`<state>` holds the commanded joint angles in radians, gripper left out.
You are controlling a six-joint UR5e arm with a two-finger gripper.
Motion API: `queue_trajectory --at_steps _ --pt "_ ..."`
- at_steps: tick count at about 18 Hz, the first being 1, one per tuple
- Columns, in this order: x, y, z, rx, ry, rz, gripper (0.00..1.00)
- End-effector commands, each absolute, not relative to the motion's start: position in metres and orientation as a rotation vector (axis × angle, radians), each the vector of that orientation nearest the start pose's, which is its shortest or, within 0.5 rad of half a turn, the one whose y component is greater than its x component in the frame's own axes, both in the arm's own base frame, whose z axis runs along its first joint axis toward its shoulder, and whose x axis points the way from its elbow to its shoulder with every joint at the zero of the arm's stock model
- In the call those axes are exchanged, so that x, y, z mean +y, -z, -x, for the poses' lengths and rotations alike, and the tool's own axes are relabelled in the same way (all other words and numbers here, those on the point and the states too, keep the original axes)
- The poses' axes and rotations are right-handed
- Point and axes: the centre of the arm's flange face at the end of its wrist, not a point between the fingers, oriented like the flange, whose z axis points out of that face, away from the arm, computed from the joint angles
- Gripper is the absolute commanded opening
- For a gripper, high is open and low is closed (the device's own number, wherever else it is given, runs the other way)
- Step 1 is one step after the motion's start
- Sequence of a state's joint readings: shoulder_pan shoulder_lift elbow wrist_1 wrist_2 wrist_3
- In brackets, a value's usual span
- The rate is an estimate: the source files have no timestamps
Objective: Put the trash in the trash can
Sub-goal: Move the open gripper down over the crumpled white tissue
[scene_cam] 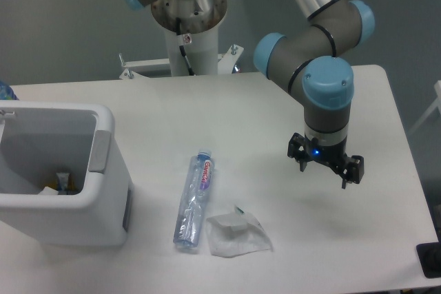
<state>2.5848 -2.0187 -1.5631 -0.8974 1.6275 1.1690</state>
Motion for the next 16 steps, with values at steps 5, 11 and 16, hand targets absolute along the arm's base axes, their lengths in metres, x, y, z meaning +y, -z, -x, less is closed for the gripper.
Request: queue_trajectory --at_steps 5,11,16 --pt "0.476 -0.308 0.474 0.138 -0.354 3.038 1.00" --pt "0.517 -0.294 0.440 0.082 -0.367 2.991 1.00" --pt "0.548 -0.261 0.413 0.143 -0.367 2.979 1.00"
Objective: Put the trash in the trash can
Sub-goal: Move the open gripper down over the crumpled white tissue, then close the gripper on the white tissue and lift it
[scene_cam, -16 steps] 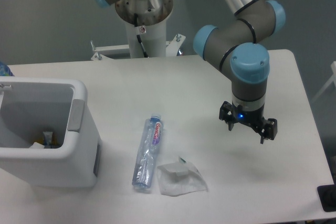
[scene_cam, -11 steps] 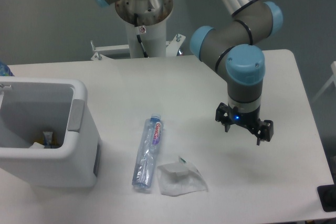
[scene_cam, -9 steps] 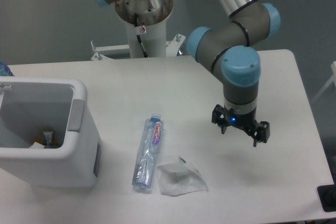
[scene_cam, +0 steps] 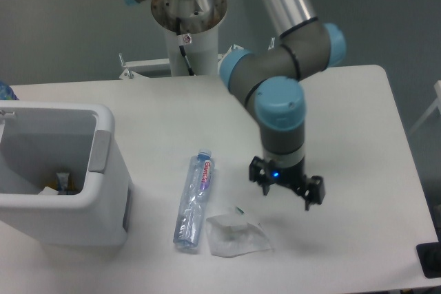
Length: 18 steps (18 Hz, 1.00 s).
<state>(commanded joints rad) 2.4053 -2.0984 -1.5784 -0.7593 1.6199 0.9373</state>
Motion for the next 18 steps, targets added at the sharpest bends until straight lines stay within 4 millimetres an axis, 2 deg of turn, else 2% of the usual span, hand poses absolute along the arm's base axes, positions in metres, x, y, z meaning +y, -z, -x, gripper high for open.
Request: queue_trajectory --at_steps 3,5,10,11,12,14,15,17,18 --pt "0.550 -0.241 0.414 0.170 -0.340 2.999 1.00" --pt "0.563 -0.232 0.410 0.224 -0.334 2.998 1.00" --pt "0.583 -0.206 0.395 0.291 -0.299 3.014 0.99" --pt "0.583 -0.202 0.394 0.294 -0.292 3.018 0.90" --pt "0.584 -0.200 0.394 0.294 -0.290 3.021 0.71" --pt "0.586 -0.195 0.388 0.307 -0.279 3.026 0.41" --pt "0.588 -0.194 0.387 0.312 -0.277 3.026 0.35" --pt "0.588 -0.193 0.387 0.317 -0.274 3.026 0.09" --pt "0.588 -0.194 0.387 0.316 -0.276 3.025 0.09"
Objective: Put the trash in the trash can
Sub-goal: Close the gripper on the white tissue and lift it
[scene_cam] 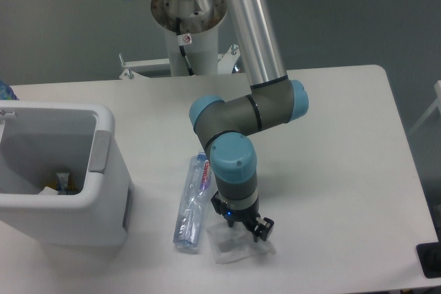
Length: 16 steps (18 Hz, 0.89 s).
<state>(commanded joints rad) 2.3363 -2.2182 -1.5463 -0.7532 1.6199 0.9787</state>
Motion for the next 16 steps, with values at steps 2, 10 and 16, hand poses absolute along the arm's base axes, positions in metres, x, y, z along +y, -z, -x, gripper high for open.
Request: queue_trajectory --at_steps 2,10,16 --pt "0.587 -0.196 0.386 0.314 -0.277 3.024 0.03" --pt "0.587 -0.214 0.385 0.314 -0.298 3.001 0.00" --pt "0.578 -0.249 0.399 0.266 -0.272 2.921 0.00"
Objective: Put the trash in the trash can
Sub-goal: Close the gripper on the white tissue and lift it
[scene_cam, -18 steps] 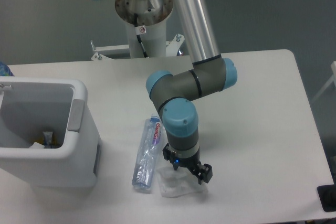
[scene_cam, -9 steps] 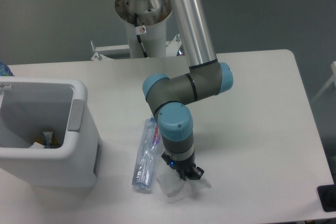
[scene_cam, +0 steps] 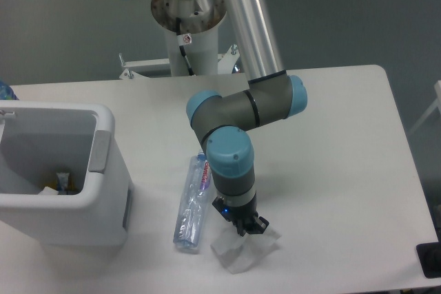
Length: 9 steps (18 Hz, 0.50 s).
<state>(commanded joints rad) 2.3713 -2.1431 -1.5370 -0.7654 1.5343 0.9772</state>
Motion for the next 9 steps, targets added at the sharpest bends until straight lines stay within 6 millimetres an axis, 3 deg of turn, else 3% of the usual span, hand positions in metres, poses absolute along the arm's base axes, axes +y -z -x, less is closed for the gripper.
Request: queue_trajectory --at_steps 4,9 --pt "0.565 -0.283 0.413 0.201 -0.166 2.776 0.00" --pt "0.562 -0.341 0.398 0.117 -0.076 2.609 0.00"
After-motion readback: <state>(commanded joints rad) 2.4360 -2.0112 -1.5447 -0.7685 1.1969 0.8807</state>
